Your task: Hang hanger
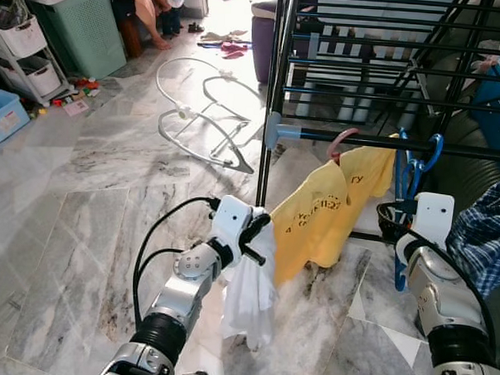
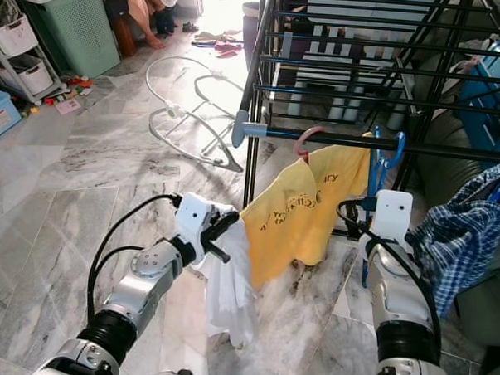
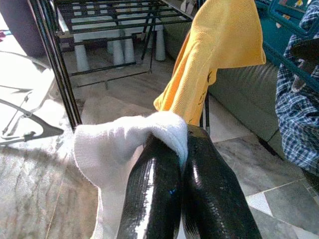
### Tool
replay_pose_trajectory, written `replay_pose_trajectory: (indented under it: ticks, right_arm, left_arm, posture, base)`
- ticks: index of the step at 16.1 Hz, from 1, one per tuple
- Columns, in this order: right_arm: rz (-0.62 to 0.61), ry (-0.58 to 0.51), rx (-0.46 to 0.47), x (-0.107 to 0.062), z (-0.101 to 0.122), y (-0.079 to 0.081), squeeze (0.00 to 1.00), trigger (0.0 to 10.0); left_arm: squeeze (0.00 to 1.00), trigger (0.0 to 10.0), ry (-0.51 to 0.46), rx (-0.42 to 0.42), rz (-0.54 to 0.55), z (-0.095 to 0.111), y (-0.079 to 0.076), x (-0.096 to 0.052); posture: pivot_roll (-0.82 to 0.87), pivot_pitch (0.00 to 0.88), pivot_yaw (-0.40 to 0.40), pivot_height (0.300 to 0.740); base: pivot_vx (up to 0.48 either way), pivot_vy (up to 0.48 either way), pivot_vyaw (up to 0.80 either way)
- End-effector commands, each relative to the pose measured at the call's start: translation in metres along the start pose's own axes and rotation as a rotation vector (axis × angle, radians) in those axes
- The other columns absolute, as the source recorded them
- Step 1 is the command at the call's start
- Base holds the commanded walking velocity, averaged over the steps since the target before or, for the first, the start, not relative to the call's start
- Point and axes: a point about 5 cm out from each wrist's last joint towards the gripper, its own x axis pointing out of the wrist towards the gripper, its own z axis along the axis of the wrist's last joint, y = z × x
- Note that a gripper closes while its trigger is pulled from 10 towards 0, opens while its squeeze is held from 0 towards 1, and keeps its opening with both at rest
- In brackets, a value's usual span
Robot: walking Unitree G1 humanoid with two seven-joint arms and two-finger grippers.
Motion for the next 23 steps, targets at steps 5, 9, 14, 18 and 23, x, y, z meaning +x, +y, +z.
replay_pose_trajectory:
  ticks: [5,9,14,18,23]
  right_arm:
    - [-0.009,0.051,0.012,0.004,-0.004,-0.004,0.0,0.0]
    - [-0.026,0.077,-0.024,0.002,-0.01,-0.013,0.0,0.0]
    - [-0.035,0.084,-0.058,0.005,-0.006,-0.023,0.0,0.0]
    - [-0.041,0.084,-0.077,0.007,-0.004,-0.029,0.0,0.2]
    - [-0.047,0.086,-0.102,0.008,-0.002,-0.033,0.0,4.9]
  left_arm:
    - [0.0,0.0,-0.007,0.011,-0.011,0.004,-0.001,0.002]
    - [0.0,0.0,-0.008,0.007,-0.01,0.004,-0.003,0.002]
    - [0.0,0.0,-0.008,0.006,-0.011,0.003,-0.004,0.003]
    - [0.0,0.0,-0.007,0.002,-0.005,0.002,-0.005,0.002]
    - [0.0,0.0,-0.005,-0.001,-0.002,0.001,-0.005,0.003]
  posture:
    - [0.02,0.119,0.039,0.74]
    - [0.02,0.115,0.037,0.74]
    - [0.02,0.113,0.033,0.74]
    - [0.02,0.114,0.027,0.74]
    - [0.02,0.115,0.024,0.74]
  base:
    - [0.0,0.0,0.0]
    - [0.0,0.0,0.0]
    - [0.0,0.0,0.0]
    - [0.0,0.0,0.0]
    - [0.0,0.0,0.0]
